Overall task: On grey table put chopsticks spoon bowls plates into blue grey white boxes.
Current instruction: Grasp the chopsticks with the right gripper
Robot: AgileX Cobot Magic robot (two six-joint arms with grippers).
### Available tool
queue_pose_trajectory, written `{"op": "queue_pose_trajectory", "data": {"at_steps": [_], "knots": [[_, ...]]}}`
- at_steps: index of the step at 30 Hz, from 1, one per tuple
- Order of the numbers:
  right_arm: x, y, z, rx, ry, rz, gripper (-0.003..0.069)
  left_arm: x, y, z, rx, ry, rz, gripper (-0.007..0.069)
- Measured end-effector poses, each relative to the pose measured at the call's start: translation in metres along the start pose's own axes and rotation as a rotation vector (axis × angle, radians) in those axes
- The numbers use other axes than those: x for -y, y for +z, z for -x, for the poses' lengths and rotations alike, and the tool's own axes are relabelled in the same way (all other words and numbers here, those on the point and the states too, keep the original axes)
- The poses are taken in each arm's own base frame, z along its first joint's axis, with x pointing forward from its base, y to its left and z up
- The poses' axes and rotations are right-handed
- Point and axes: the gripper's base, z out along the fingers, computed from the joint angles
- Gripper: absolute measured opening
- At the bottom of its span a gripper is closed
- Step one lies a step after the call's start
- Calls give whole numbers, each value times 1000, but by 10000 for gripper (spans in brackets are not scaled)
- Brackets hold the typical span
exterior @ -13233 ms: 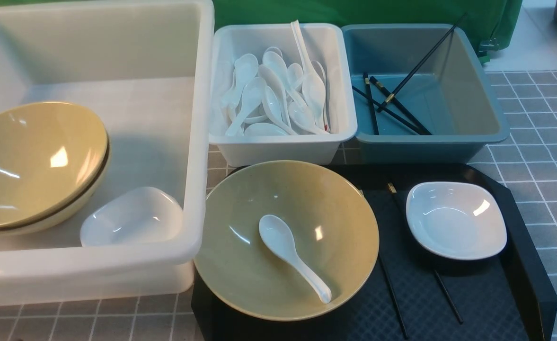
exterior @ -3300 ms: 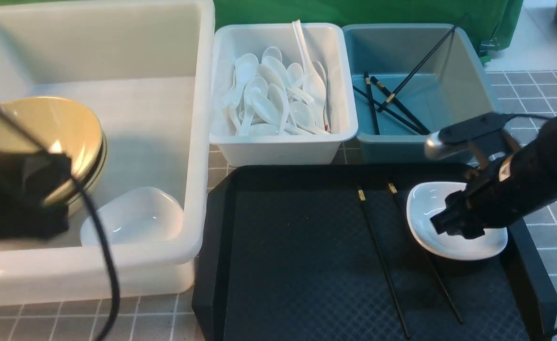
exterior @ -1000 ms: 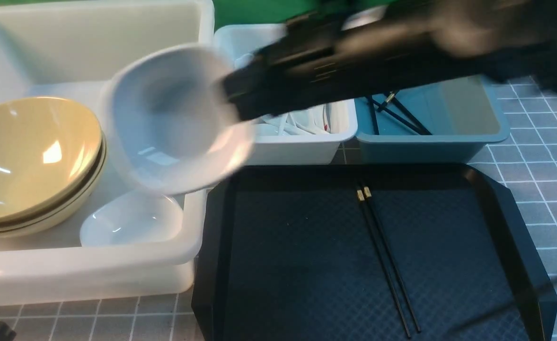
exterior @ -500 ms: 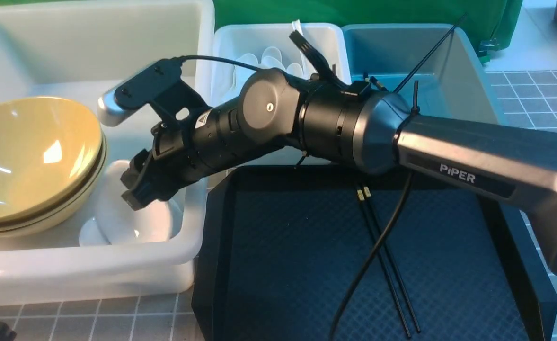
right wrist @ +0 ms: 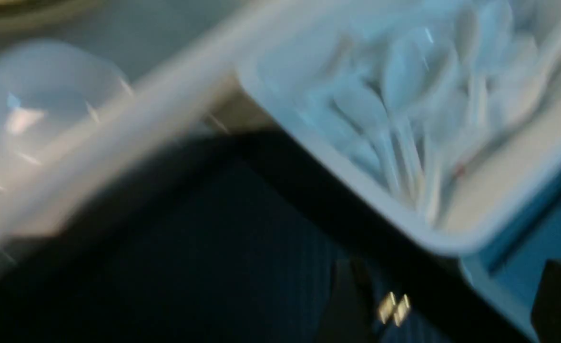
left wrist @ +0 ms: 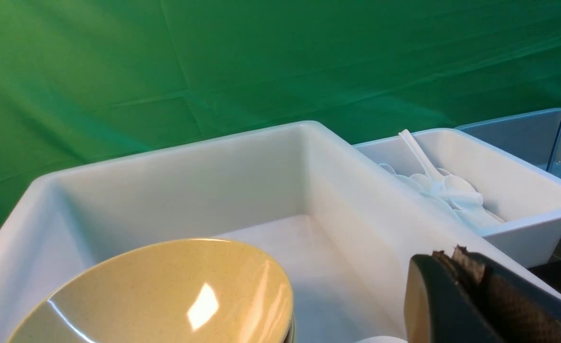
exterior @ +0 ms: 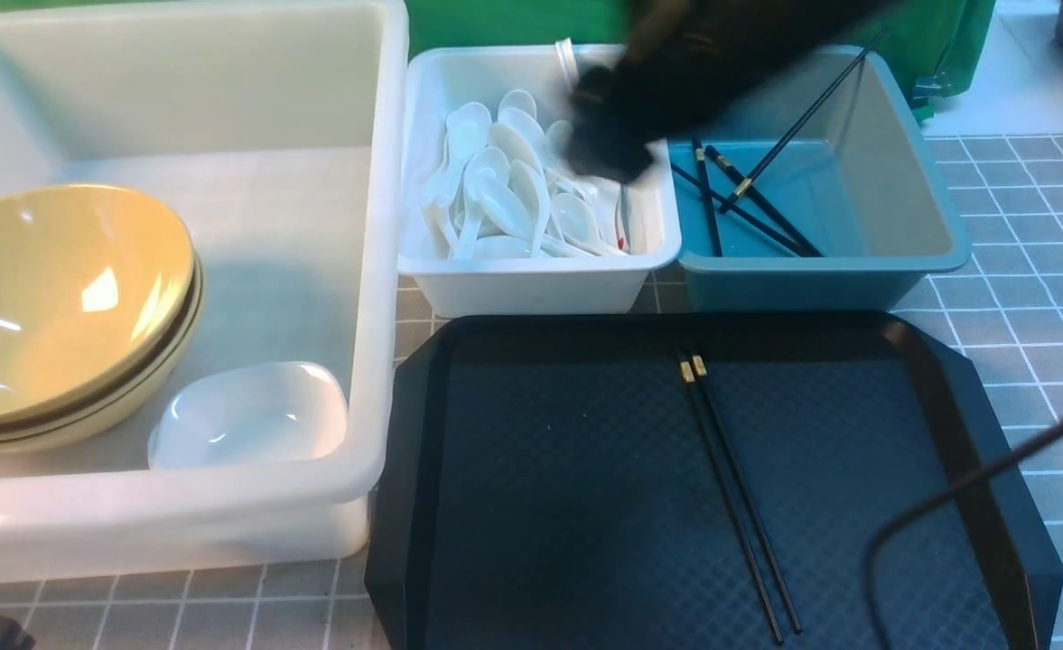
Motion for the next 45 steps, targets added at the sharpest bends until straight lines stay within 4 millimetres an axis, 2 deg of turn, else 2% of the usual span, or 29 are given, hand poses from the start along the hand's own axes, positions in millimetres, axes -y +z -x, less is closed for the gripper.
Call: {"op": "queue_pose_trajectory", "data": {"at_steps": [2, 3, 5, 6, 7, 10, 15, 18, 20, 21, 22, 23, 24, 25, 26, 27, 30, 32, 34, 35, 37, 40, 43, 45], "knots": [[14, 24, -34, -125, 71, -28, 512, 0, 0, 0, 0, 0, 0, -8], [20, 45, -63, -220, 122, -36, 513, 0, 0, 0, 0, -1, 0, -8], [21, 67, -95, -299, 167, -34, 512, 0, 0, 0, 0, -1, 0, -8], [15, 87, -128, -367, 204, -20, 512, 0, 0, 0, 2, -2, 0, -8], [10, 94, -139, -381, 220, -13, 512, 0, 0, 1, 8, -2, 1, -8], [0, 106, -148, -355, 238, 1, 512, 0, 0, 2, 22, -2, 3, -8], [-8, 119, -139, -290, 241, 8, 509, 0, 0, 2, 25, -4, 4, -8], [-7, 132, -137, -302, 211, -2, 476, 0, 0, 2, 26, -4, 4, -8], [-6, 139, -136, -322, 183, -14, 430, 0, 0, 2, 27, -4, 4, -8], [-5, 143, -133, -328, 168, -21, 365, 0, 0, 2, 27, -4, 4, -8], [-5, 143, -133, -328, 166, -21, 356, 0, 0, 3, 28, -4, 4, -8], [-5, 145, -131, -336, 146, -22, 283, 0, 0, 3, 28, -4, 4, -8], [-5, 145, -130, -339, 125, -18, 218, 0, 0, 3, 28, -4, 4, -8], [-5, 145, -130, -340, 118, -17, 196, 0, 0, 3, 28, -4, 4, -8], [-5, 145, -130, -345, 103, -14, 134, 0, 0, 3, 28, -4, 4, -8], [-5, 144, -130, -347, 91, -13, 114, 0, 0, 3, 28, -4, 4, -8], [-4, 133, -131, -376, 66, -14, 113, 0, 0, 3, 28, -4, 4, -8], [-4, 121, -129, -368, 57, -16, 78, 0, 0, 3, 28, -4, 4, -8], [-4, 95, -119, -297, 54, -19, 41, 0, 0, 3, 28, -4, 4, -8], [-4, 87, -116, -272, 52, -20, 36, 0, 0, 3, 28, -4, 4, -8], [-3, 51, -103, -149, 48, -25, 33, 0, 0, 3, 28, -4, 4, -8], [-1, 17, -93, -6, 42, -34, 33, 0, 0, 3, 28, -4, 4, -8], [0, 1, -88, 65, 53, -39, 33, 0, 0, 3, 28, -4, 4, -8], [-1, 8, -92, 12, 69, -35, 36, 0, 0, 3, 28, -4, 4, -8]]}}
